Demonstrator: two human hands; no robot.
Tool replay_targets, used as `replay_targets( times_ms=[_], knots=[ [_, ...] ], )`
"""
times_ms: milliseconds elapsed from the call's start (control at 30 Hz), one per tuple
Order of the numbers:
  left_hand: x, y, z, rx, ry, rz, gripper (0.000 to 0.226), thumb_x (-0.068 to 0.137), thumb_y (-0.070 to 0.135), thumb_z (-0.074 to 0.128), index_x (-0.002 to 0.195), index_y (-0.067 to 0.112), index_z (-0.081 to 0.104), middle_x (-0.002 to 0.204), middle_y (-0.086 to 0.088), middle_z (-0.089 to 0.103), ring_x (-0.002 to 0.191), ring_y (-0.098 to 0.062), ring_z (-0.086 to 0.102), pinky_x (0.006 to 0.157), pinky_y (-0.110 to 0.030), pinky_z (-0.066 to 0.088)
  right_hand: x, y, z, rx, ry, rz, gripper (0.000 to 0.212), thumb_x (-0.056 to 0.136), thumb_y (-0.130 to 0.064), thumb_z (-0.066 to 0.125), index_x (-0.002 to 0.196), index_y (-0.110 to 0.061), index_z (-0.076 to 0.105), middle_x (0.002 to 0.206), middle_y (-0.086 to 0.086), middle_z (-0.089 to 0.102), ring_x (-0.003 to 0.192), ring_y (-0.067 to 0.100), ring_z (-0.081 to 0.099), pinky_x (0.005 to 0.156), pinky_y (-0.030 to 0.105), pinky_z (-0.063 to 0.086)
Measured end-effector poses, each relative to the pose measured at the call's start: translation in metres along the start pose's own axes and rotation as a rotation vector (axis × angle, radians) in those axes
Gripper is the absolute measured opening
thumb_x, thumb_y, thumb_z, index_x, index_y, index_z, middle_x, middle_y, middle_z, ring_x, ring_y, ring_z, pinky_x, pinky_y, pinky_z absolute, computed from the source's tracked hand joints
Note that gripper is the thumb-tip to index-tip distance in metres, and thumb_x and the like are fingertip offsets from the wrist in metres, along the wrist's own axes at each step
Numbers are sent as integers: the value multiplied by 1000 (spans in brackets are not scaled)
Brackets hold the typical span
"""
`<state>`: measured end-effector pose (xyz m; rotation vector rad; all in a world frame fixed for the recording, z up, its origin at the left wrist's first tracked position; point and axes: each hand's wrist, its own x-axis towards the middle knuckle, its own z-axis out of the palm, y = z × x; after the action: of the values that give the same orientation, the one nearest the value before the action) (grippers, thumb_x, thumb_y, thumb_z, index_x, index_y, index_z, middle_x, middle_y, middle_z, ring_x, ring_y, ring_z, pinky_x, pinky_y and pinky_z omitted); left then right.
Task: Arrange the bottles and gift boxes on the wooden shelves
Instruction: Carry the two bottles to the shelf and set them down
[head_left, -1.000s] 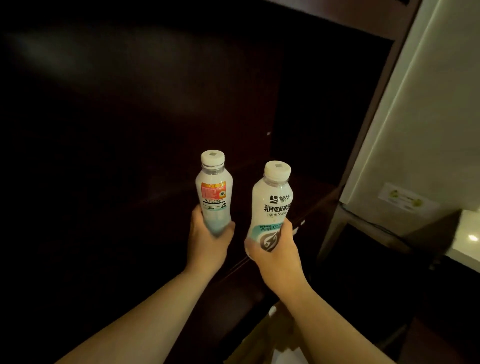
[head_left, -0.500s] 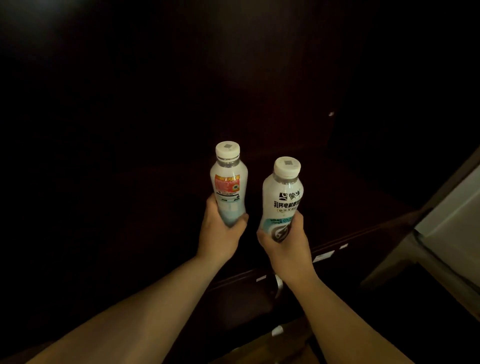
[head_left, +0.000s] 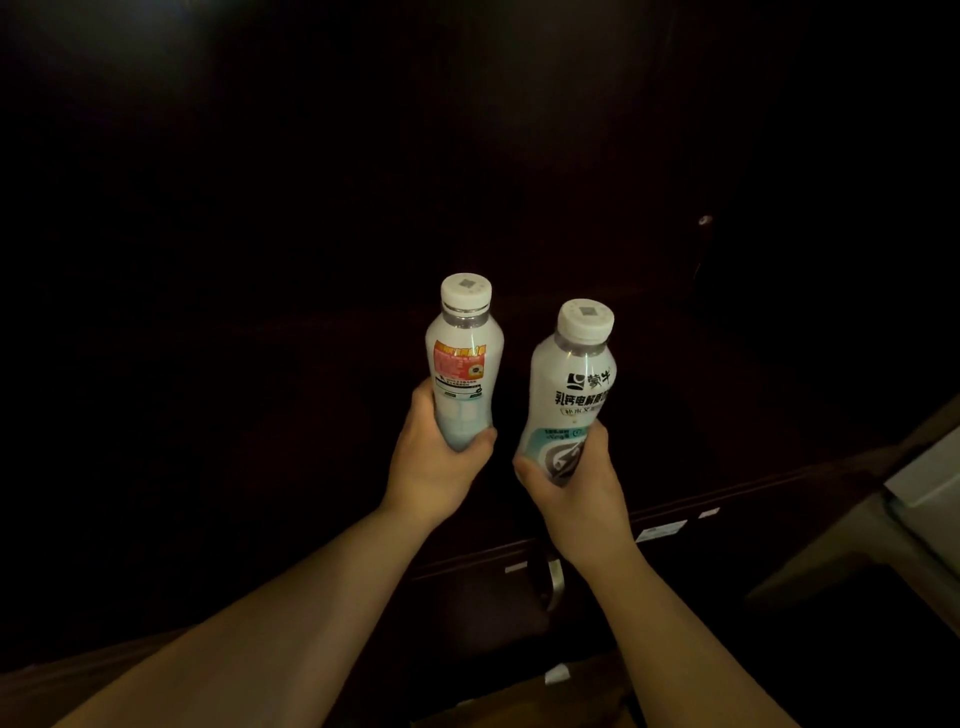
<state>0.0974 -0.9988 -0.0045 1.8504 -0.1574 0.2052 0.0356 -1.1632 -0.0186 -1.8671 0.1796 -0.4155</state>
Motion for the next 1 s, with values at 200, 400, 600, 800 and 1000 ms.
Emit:
replay_targets(
  times_ms=[200, 400, 600, 800, 1000],
  knots=[
    [1, 1, 1, 17, 24, -16, 83, 71, 34, 87, 137, 26, 38, 129, 0, 55, 110, -11, 59, 80, -24, 51, 1, 1, -1, 5, -10, -15, 69, 83, -27, 83, 139, -34, 41, 123, -12, 65, 109, -2, 65, 86, 23, 57],
    [3, 1, 2, 28, 11, -42, 78, 70, 34, 88, 129, 25, 38, 126, -2, 55, 111, -17, 60, 87, -42, 57, 0, 1, -1, -9, 8, -7, 68, 83, -30, 82, 134, -43, 40, 122, -15, 65, 107, -5, 64, 82, 17, 56],
    [5, -5, 0, 58, -15, -31, 66, 75, 29, 81, 125, 34, 37, 108, 11, 58, 98, -10, 63, 66, -17, 48, -1, 1, 0, -18, 12, -20, 68, 84, -30, 82, 137, -38, 41, 123, -14, 65, 108, -2, 65, 86, 22, 55],
    [3, -2, 2, 67, 11, 7, 70, 69, 35, 86, 123, 30, 42, 117, 3, 56, 105, -13, 59, 86, -36, 54, -1, 0, -1, -27, 16, -25, 66, 83, -31, 82, 135, -37, 42, 121, -14, 65, 106, -3, 65, 80, 15, 54],
    [2, 2, -1, 55, 13, 30, 72, 57, 46, 84, 116, 58, 42, 112, 7, 52, 103, -2, 57, 78, -24, 53, -1, 1, -1, -29, 8, -28, 68, 83, -32, 82, 138, -36, 41, 122, -16, 65, 107, -5, 64, 81, 15, 53]
  ],
)
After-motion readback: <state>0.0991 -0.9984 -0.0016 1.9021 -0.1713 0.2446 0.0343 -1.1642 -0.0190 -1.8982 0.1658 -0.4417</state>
